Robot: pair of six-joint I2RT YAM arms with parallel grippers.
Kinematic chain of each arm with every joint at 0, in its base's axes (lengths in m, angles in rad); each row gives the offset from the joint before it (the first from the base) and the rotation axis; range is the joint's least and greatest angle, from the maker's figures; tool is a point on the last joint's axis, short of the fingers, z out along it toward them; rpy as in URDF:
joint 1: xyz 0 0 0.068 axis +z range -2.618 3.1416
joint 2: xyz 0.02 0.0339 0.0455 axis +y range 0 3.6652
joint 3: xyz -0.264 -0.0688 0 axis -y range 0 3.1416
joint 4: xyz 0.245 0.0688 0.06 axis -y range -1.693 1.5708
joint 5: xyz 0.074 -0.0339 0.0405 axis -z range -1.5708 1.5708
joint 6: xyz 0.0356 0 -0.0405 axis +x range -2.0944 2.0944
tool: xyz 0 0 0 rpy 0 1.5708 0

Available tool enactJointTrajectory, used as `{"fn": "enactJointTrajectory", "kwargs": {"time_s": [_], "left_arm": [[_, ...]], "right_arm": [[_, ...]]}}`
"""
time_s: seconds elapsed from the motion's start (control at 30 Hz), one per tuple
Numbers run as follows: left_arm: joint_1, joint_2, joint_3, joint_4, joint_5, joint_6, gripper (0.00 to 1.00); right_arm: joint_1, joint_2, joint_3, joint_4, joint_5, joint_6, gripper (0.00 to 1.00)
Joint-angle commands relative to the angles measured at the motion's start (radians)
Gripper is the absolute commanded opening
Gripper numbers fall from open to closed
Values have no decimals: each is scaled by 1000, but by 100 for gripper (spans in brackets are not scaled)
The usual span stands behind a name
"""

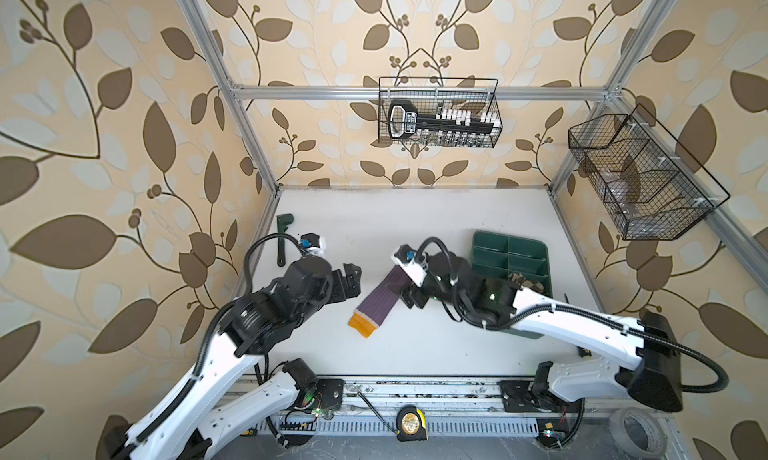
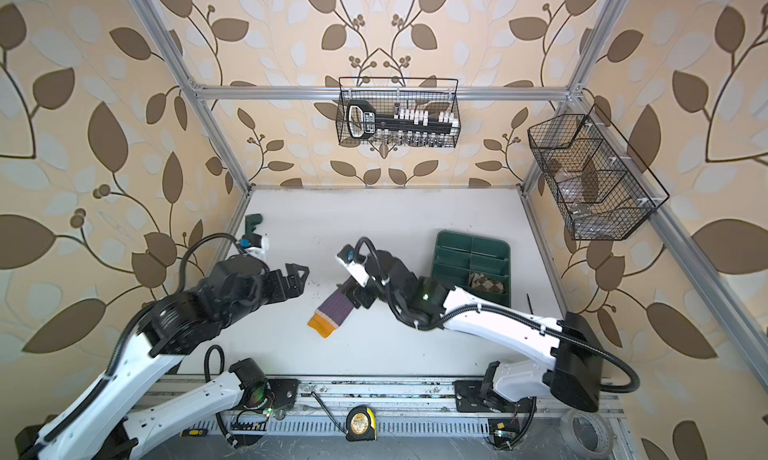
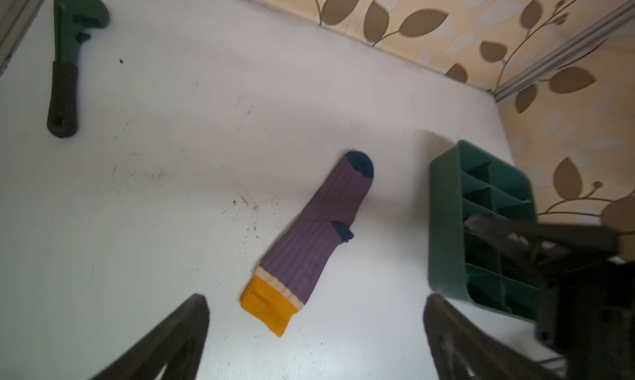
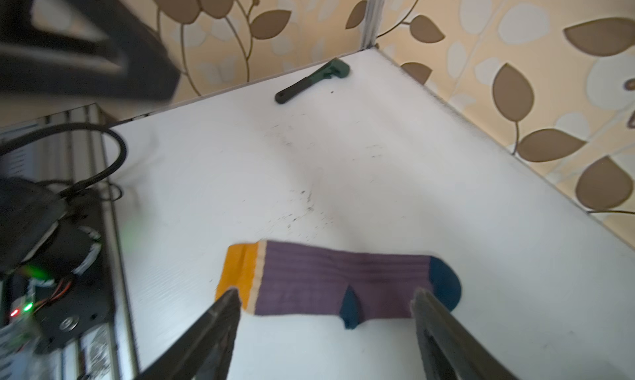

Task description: Roll the socks

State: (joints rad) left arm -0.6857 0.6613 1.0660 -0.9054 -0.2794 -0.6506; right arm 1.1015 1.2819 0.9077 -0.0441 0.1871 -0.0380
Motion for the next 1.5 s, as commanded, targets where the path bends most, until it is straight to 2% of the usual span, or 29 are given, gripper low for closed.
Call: {"fn": "enactJointTrajectory", "kwargs": {"time_s": [0.0, 0.13, 0.23, 0.4, 0.57, 0.7, 0.8, 1.07, 1.2, 1.47], "left_arm": [[8, -122, -60, 69, -39, 71, 99], [7, -196, -100, 81, -75, 77, 99], [8, -184, -103, 53, -112, 67, 99], [8, -151, -104, 33, -129, 53, 99], [8, -144, -98, 28, -139, 63, 99], [8, -143, -90, 25, -160, 82, 99], [8, -140, -80, 25, -167, 94, 99], [7, -125, -57, 30, -145, 122, 99], [7, -112, -35, -3, -156, 128, 99], [8, -146, -62, -1, -173, 129, 99]], "right_arm": [[113, -1, -216, 227, 93, -114, 77], [210, 95, -284, 427, 133, -193, 74], [230, 233, -255, 529, 129, -247, 71], [236, 440, -164, 633, 112, -321, 70], [225, 547, -68, 577, 51, -361, 67], [219, 596, 6, 479, 9, -368, 56], [219, 620, 47, 425, 6, -379, 53], [216, 611, 82, 278, 28, -490, 57], [195, 617, 34, 307, 36, -537, 62], [184, 698, 65, 344, -16, -589, 60]]}}
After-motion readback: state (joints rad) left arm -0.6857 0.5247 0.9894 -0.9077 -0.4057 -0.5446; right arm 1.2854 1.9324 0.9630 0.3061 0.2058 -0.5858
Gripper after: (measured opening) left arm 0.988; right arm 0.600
